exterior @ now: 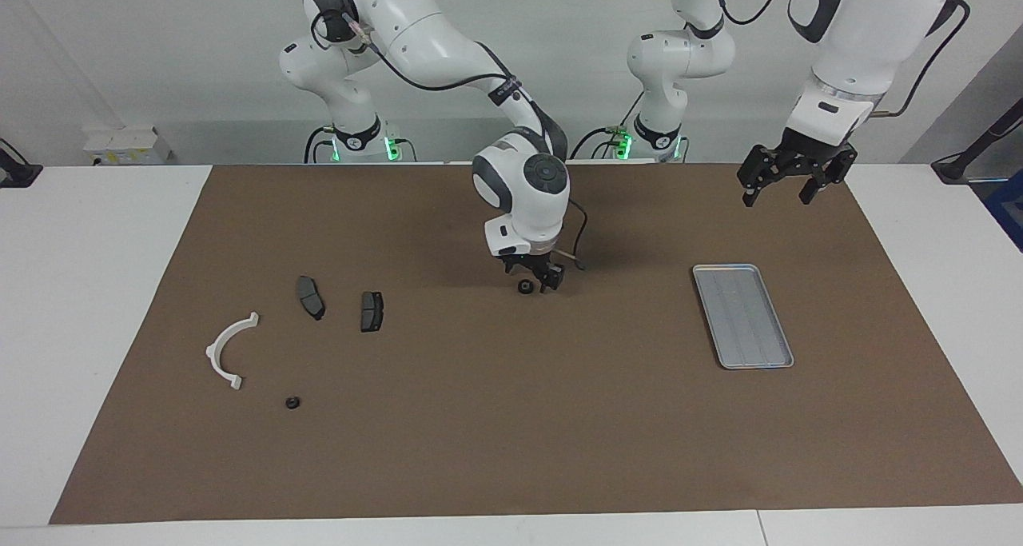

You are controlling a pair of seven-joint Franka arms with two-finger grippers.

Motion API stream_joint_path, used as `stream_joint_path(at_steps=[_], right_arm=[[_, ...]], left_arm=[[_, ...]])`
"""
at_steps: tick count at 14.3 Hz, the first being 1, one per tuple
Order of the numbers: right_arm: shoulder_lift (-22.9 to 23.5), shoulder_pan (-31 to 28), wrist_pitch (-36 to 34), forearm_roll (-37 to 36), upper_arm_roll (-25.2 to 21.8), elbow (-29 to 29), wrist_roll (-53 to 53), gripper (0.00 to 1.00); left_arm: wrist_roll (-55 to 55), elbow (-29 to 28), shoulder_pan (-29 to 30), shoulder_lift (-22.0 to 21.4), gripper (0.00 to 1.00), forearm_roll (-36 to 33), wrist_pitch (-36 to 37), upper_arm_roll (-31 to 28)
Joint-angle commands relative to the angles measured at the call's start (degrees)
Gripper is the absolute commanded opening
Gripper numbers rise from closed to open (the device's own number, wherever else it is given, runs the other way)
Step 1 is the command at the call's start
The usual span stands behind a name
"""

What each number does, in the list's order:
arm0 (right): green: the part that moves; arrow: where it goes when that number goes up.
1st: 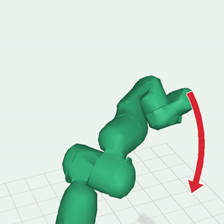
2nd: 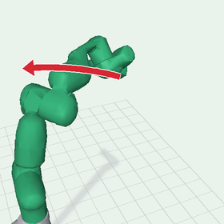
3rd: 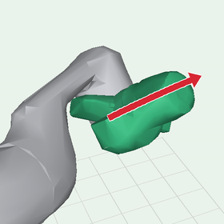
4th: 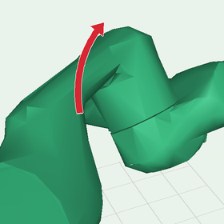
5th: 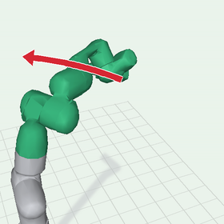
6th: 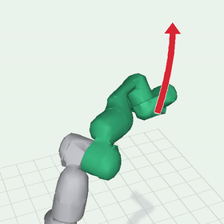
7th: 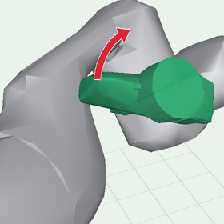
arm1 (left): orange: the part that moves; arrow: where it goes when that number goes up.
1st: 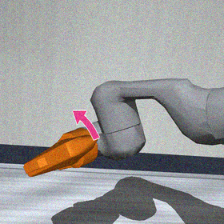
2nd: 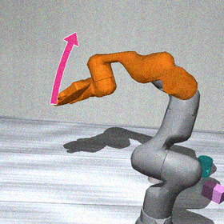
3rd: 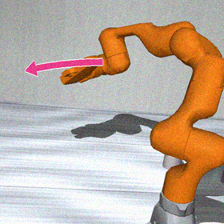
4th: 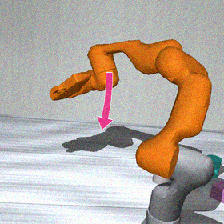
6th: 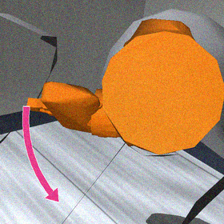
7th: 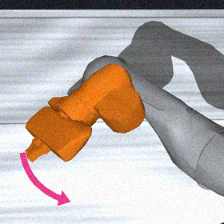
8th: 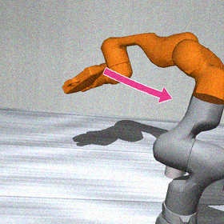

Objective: Place bearing gear from tray to pile
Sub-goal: 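Carry the second bearing with the right gripper beside the first bearing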

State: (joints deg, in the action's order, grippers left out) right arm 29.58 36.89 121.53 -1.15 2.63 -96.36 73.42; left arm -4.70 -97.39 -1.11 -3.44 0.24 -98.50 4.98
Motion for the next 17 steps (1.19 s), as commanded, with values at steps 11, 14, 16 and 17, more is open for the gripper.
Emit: stream_joint_path(at_steps=[11, 14, 16, 17], right_arm=[[-4.36, -0.5, 13.38, 0.01, 0.09, -10.43, -1.88, 0.79], [-4.36, -0.68, 13.47, 0.1, 0.09, -10.34, -1.7, 0.47], [-4.36, -0.77, 13.47, 0.1, 0.09, -10.34, -1.88, 0.08], [-4.36, -0.94, 13.47, 0.1, 0.09, -10.34, -1.97, 0.0]], left_arm=[[0.66, -3.51, 0.49, -1.84, 1.0, 0.47, 1.03, -0.15], [0.66, -3.51, 0.49, -1.84, 1.0, 0.47, 1.03, -0.15], [0.66, -3.25, 0.49, -1.84, 1.0, 0.47, 0.68, -0.15], [0.66, -3.25, 0.41, -1.84, 1.0, 0.47, 0.76, -0.15]])
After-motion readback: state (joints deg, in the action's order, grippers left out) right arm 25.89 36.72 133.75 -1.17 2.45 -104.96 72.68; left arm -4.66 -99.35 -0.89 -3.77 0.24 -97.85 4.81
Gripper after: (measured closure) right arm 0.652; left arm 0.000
